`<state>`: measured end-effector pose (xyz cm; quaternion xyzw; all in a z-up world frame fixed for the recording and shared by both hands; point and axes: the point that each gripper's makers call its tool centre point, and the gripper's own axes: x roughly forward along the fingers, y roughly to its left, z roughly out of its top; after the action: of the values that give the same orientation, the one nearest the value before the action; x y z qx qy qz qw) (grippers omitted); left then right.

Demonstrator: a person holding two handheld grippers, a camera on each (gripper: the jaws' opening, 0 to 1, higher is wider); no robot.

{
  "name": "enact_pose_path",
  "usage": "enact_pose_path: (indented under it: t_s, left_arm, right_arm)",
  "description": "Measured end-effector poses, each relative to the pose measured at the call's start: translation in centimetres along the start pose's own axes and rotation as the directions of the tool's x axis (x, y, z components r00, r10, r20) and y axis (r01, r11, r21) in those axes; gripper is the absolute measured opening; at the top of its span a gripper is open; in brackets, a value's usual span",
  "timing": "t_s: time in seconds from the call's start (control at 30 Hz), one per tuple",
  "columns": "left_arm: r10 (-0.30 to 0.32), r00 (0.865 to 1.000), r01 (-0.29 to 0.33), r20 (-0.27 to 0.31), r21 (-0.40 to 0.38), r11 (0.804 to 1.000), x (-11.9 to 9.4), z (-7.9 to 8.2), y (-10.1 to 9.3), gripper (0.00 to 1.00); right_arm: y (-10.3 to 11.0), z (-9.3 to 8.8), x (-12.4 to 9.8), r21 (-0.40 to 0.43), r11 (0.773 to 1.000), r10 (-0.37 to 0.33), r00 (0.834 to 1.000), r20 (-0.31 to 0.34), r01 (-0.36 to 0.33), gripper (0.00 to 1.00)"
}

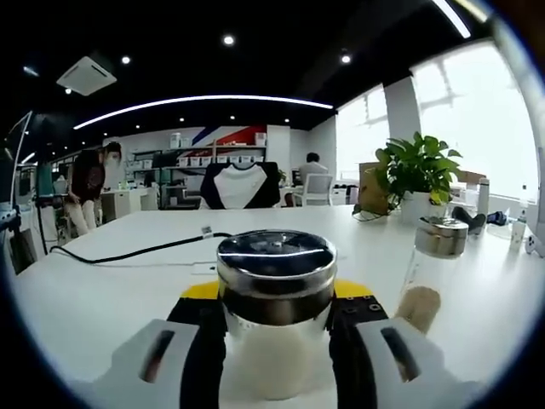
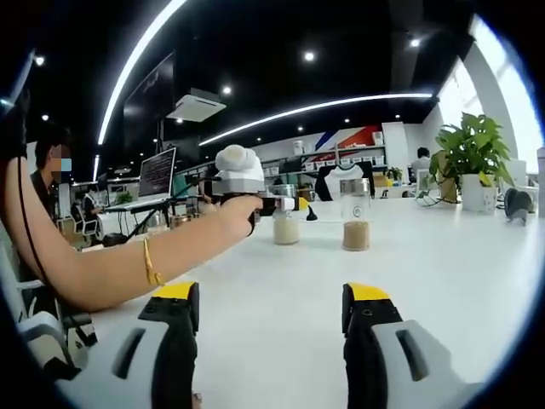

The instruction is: Rotate the seasoning bottle until the label or dispensing opening points toward the visible target arrow and the bottle remains upright within the marked orientation range

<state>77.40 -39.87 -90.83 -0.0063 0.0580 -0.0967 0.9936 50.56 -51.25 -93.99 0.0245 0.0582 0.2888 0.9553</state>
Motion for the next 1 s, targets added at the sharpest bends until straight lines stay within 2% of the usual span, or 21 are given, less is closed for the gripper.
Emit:
enact_pose_path:
  t_s: [0.13,0.3,0.67,0.87,1.0]
  left_arm:
    - [-0.003,1.0,0.003,0.008,0.009,1.0,0.0,0.0,0.0,0.47]
    - [-0.01,0.999,0.009,0.043,0.014,1.0,0.1,0.2,-0.1,0.47]
    - [0.024,0.996,-0.024,0.083,0.0,1.0,-0.2,0.5,0.7,0.46]
    - [0.026,0.991,-0.026,0.13,-0.007,1.0,-0.9,2.2,0.8,0.46]
    - [-0.014,0.99,0.013,0.14,0.011,1.0,-2.0,3.3,-0.2,0.46]
  right_arm:
    - [0.1,0.0,0.0,-0.001,1.0,0.003,1.0,-0.001,-0.003,0.68]
    - [0.0,0.0,0.0,-0.002,1.0,0.0,1.0,0.001,0.0,0.68]
    - [-0.3,0.1,0.0,0.004,1.0,-0.006,1.0,0.005,0.006,0.68]
    - [-0.2,0.2,-0.1,0.006,1.0,-0.005,1.0,0.009,0.005,0.68]
    - [-0.1,0.5,-0.3,0.005,1.0,-0.002,1.0,0.015,0.001,0.68]
